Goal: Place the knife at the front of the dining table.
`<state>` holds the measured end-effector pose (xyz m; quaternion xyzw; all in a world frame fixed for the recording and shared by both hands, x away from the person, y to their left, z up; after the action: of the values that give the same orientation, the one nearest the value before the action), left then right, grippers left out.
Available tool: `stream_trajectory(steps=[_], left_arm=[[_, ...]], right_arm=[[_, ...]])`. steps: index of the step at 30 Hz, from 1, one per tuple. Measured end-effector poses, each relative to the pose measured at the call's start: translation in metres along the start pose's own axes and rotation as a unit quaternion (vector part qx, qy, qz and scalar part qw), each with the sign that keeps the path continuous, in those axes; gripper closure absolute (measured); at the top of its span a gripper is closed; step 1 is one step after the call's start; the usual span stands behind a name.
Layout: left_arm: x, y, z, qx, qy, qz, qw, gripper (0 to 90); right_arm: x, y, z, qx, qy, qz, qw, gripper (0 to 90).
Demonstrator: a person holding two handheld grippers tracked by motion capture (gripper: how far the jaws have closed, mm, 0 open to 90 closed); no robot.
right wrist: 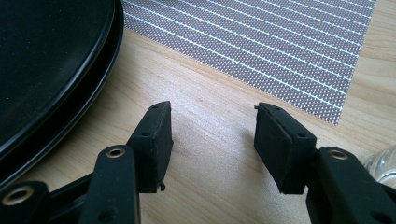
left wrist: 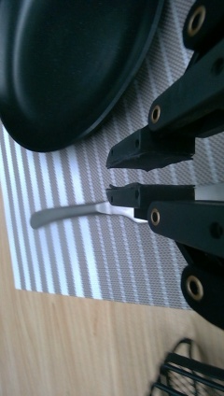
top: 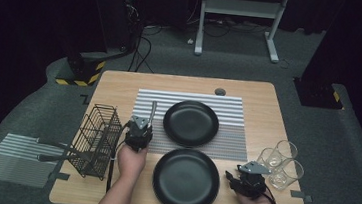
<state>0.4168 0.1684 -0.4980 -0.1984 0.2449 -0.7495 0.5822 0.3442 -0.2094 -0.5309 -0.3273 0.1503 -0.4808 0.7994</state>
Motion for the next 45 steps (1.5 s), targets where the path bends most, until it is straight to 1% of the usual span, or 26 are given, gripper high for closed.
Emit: stream_trajectory(steps=[3,4,6,8,9,11,12,14,15,16,22,23,25,26,27,28,29,31,35,36,38,41,42,43,44,45], left_arm=[[-0.003,-0.004,-0.008,-0.005,0.004,0.002,1.0000,79.3],[-0.006,-0.006,-0.016,-0.008,0.003,0.003,1.0000,78.5],[-0.008,-0.008,-0.025,-0.009,-0.011,-0.002,0.9999,76.8],[-0.009,-0.010,-0.032,-0.020,0.000,-0.001,0.9998,74.6],[-0.009,-0.010,-0.036,-0.018,-0.003,-0.001,0.9998,73.4],[-0.009,-0.011,-0.038,-0.021,-0.005,-0.003,0.9998,70.7],[-0.008,-0.012,-0.042,-0.018,-0.013,-0.010,0.9997,70.2],[-0.008,-0.015,-0.045,-0.020,-0.011,-0.015,0.9996,70.0],[-0.006,-0.015,-0.047,-0.020,-0.019,-0.015,0.9995,69.3],[-0.007,-0.016,-0.048,-0.024,-0.003,-0.015,0.9996,68.8],[-0.005,-0.017,-0.050,-0.024,-0.008,-0.018,0.9995,68.6],[-0.006,-0.017,-0.050,-0.027,-0.001,-0.018,0.9995,68.5],[-0.004,-0.015,-0.050,-0.026,-0.014,-0.021,0.9993,68.7],[-0.008,-0.018,-0.050,-0.050,0.016,-0.020,0.9984,68.8],[-0.008,-0.018,-0.050,-0.050,0.016,-0.020,0.9984,69.1],[-0.005,-0.014,-0.051,-0.033,-0.004,-0.022,0.9992,69.6],[-0.005,-0.014,-0.051,-0.033,-0.004,-0.022,0.9992,69.9],[-0.003,-0.013,-0.053,-0.027,-0.022,-0.020,0.9992,70.7],[-0.003,-0.013,-0.052,-0.030,-0.020,-0.020,0.9992,75.6],[-0.006,-0.013,-0.052,-0.033,-0.009,-0.021,0.9992,77.2],[-0.005,-0.012,-0.051,-0.031,-0.019,-0.024,0.9991,78.8],[-0.005,-0.011,-0.050,-0.033,-0.019,-0.026,0.9989,79.0],[-0.005,-0.011,-0.049,-0.036,-0.011,-0.024,0.9990,79.1],[-0.005,-0.010,-0.049,-0.034,-0.012,-0.024,0.9991,79.1],[-0.009,-0.013,-0.047,-0.055,0.011,-0.024,0.9981,79.1],[-0.009,-0.012,-0.047,-0.056,0.010,-0.023,0.9981,79.2]], right_arm=[[0.000,0.000,0.000,0.000,-0.001,0.000,1.0000,46.2],[0.000,0.000,0.000,0.000,-0.002,0.001,1.0000,46.2],[0.000,0.000,0.000,0.000,-0.001,0.001,1.0000,46.2],[0.000,0.000,0.000,0.001,-0.003,0.001,1.0000,46.2],[0.000,0.000,0.000,0.001,-0.003,0.001,1.0000,46.2],[0.000,0.000,0.000,0.001,-0.003,0.001,1.0000,46.1],[0.000,0.000,0.000,0.000,-0.002,0.001,1.0000,46.2],[0.000,0.000,0.000,0.001,-0.005,0.001,1.0000,46.2],[0.000,0.000,0.000,0.000,-0.003,0.001,1.0000,46.2],[0.000,0.000,0.000,0.000,-0.002,0.001,1.0000,46.1],[0.000,0.000,0.000,0.001,-0.004,0.001,1.0000,46.1],[0.000,0.000,0.000,0.000,-0.003,0.001,1.0000,46.1],[0.000,0.000,0.000,0.000,-0.002,0.001,1.0000,46.1],[0.000,0.000,0.000,0.001,-0.005,0.001,1.0000,46.2],[0.000,0.000,0.000,0.000,-0.003,0.001,1.0000,46.2],[0.000,0.000,0.000,0.000,-0.002,0.001,1.0000,46.1],[0.000,0.000,0.000,0.000,-0.003,0.001,1.0000,46.2],[0.000,0.000,0.000,0.000,-0.002,0.001,1.0000,46.2],[0.000,0.000,0.000,0.000,-0.003,0.001,1.0000,46.1],[0.000,0.000,0.000,0.000,-0.002,0.001,1.0000,46.2],[0.000,0.000,0.000,0.000,-0.003,0.001,1.0000,46.1],[0.000,0.000,0.000,0.000,-0.002,0.001,1.0000,46.1],[0.000,0.000,0.000,0.000,-0.002,0.001,1.0000,46.2],[0.000,0.000,0.000,0.000,-0.002,0.001,1.0000,46.1],[0.000,0.000,0.000,0.000,-0.001,0.001,1.0000,46.2],[0.000,0.000,0.000,0.000,-0.001,0.001,1.0000,46.2]])
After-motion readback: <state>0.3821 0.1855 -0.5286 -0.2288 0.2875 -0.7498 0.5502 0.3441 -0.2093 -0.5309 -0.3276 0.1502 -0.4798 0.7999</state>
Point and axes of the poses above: each handheld gripper's, and its own axes: y roughly forward along the jaws, z roughly out of its top, x roughly to its right, the point moved 1 cm from there along y, roughly forward along the jaws, and after that the axes turned 5 degrees about -z, right-handed, at the moved point
